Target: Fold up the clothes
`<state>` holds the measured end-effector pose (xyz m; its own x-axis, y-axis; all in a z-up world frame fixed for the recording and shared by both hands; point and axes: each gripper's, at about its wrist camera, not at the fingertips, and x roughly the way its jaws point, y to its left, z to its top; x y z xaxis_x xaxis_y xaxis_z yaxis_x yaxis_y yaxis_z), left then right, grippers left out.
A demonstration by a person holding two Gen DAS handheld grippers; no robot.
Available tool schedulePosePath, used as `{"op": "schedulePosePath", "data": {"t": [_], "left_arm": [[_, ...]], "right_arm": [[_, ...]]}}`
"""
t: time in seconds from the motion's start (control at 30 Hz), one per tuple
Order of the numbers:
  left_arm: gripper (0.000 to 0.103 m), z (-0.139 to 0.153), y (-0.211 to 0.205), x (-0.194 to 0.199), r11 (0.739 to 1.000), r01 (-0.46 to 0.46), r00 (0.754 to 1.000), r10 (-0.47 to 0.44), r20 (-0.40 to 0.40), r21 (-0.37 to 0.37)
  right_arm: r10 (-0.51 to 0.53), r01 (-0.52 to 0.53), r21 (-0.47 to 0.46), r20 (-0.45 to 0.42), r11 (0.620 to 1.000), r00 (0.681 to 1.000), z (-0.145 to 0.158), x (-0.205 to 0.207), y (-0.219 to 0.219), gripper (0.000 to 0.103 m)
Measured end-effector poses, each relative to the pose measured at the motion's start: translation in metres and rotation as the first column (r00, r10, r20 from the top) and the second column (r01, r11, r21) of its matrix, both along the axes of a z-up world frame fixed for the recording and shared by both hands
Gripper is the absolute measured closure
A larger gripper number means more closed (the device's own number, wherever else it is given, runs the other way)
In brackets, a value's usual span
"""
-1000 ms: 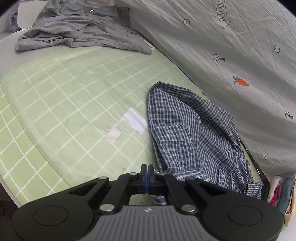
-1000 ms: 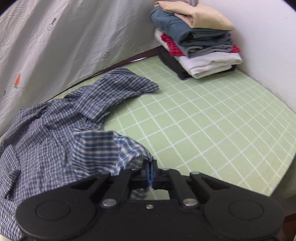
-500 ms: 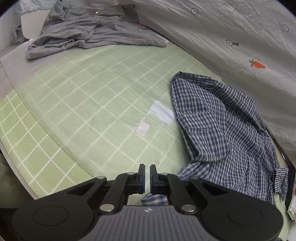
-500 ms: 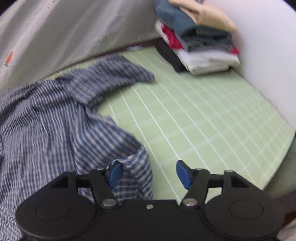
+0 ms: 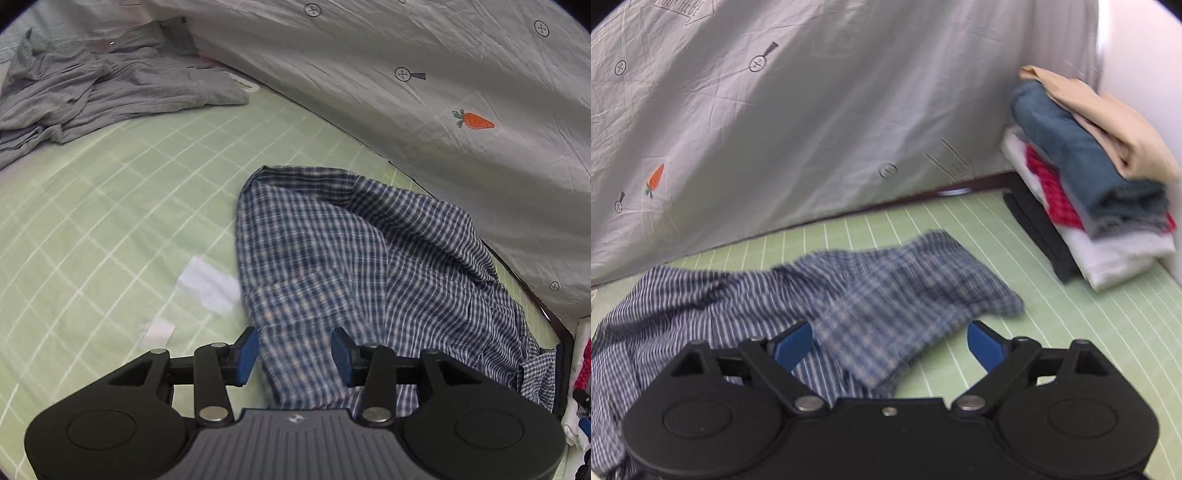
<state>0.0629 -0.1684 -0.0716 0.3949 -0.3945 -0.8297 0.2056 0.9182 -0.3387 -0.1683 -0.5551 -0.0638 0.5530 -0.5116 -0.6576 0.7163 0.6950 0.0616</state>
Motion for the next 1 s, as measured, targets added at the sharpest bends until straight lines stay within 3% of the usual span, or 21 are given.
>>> {"op": "schedulePosePath", "data": {"t": [0.2, 0.27, 0.4, 0.43, 0.5, 0.53, 0.6, 0.63, 0.7, 0.8, 1.0], "left_arm": [[0.036, -0.005, -0.086, 0.068, 0.994, 0.109, 0.993, -0.109, 0.036, -0.01], [0.036, -0.007, -0.114, 0.087, 0.989, 0.145, 0.988, -0.144, 0.049, -0.01], [0.036, -0.011, -0.151, 0.114, 0.983, 0.184, 0.981, -0.183, 0.059, -0.025], [0.036, -0.011, -0.158, 0.119, 0.98, 0.197, 0.979, -0.195, 0.063, -0.03], [0.036, -0.01, -0.171, 0.129, 0.974, 0.222, 0.973, -0.219, 0.07, -0.048], [0.035, -0.01, -0.177, 0.133, 0.97, 0.236, 0.97, -0.231, 0.074, -0.063], [0.033, -0.009, -0.189, 0.141, 0.961, 0.264, 0.963, -0.258, 0.08, -0.081], [0.031, -0.01, -0.197, 0.145, 0.956, 0.28, 0.958, -0.274, 0.082, -0.084], [0.028, -0.017, -0.214, 0.153, 0.942, 0.324, 0.945, -0.319, 0.065, -0.089], [0.028, -0.034, -0.234, 0.156, 0.939, 0.339, 0.941, -0.339, 0.009, -0.053], [0.028, -0.063, -0.231, 0.127, 0.933, 0.358, 0.931, -0.359, -0.073, -0.021]], "right_arm": [[0.126, -0.127, -0.009, -0.067, 0.992, 0.99, -0.024, 0.098, -0.044, 0.008], [0.185, -0.185, 0.004, -0.117, 0.983, 0.976, -0.046, 0.13, -0.054, 0.009], [0.254, -0.249, 0.052, -0.236, 0.967, 0.938, -0.092, 0.171, -0.065, 0.021], [0.258, -0.247, 0.079, -0.229, 0.966, 0.938, -0.098, 0.17, -0.068, 0.023], [0.265, -0.241, 0.134, -0.203, 0.961, 0.943, -0.109, 0.166, -0.074, 0.046], [0.266, -0.24, 0.153, -0.182, 0.959, 0.947, -0.111, 0.16, -0.075, 0.053], [0.274, -0.252, 0.149, -0.155, 0.956, 0.949, -0.109, 0.149, -0.074, 0.093], [0.27, -0.25, 0.145, -0.138, 0.957, 0.953, -0.105, 0.141, -0.073, 0.097], [0.247, -0.233, 0.137, -0.095, 0.963, 0.964, -0.094, 0.125, -0.071, 0.1], [0.167, -0.158, 0.135, -0.062, 0.978, 0.984, -0.078, 0.097, -0.067, 0.1], [0.066, -0.038, 0.243, -0.11, 0.969, 0.992, -0.084, 0.048, -0.048, 0.099]]}}
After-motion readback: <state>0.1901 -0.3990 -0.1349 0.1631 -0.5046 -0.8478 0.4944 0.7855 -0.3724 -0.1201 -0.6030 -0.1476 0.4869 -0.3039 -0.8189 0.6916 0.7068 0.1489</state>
